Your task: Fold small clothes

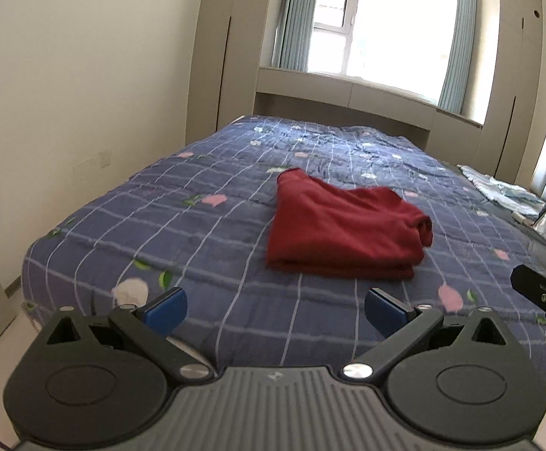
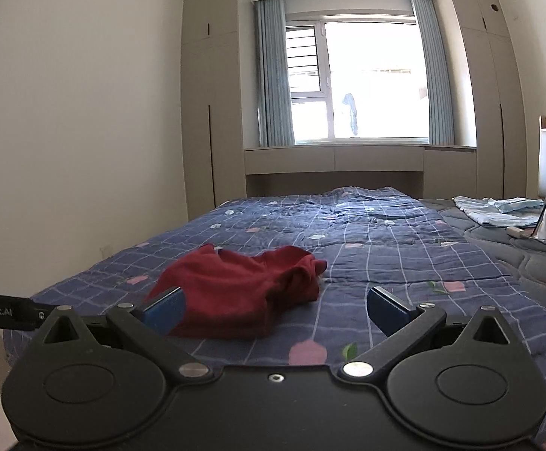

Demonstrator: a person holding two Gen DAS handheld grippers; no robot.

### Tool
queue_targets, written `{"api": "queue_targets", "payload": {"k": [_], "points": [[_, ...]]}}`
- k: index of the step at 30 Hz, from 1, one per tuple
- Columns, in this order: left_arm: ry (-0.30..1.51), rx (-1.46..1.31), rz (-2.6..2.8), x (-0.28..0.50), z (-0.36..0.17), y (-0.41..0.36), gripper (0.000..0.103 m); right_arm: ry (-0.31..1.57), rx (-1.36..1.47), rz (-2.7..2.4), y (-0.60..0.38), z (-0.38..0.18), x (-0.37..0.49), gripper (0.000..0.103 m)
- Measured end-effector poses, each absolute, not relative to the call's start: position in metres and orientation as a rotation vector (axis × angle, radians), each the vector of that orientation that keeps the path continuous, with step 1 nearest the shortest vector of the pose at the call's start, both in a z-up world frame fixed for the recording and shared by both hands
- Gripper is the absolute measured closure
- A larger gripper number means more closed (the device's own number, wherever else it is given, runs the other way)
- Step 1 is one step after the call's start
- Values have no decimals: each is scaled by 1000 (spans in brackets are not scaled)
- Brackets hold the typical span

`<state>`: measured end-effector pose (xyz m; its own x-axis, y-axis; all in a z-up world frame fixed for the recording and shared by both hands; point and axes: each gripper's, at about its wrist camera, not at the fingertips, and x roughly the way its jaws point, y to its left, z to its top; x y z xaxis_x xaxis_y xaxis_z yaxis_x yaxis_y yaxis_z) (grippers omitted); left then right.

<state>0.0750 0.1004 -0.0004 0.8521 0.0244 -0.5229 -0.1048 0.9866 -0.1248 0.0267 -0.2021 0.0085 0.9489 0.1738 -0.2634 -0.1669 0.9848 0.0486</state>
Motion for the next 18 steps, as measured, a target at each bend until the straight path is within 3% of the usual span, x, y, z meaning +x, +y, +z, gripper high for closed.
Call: {"api": "queue_targets", "payload": {"k": [18], "points": [[564,-127,85,66,-13,96,0,304,38,162,-205,-10,27,1]]}}
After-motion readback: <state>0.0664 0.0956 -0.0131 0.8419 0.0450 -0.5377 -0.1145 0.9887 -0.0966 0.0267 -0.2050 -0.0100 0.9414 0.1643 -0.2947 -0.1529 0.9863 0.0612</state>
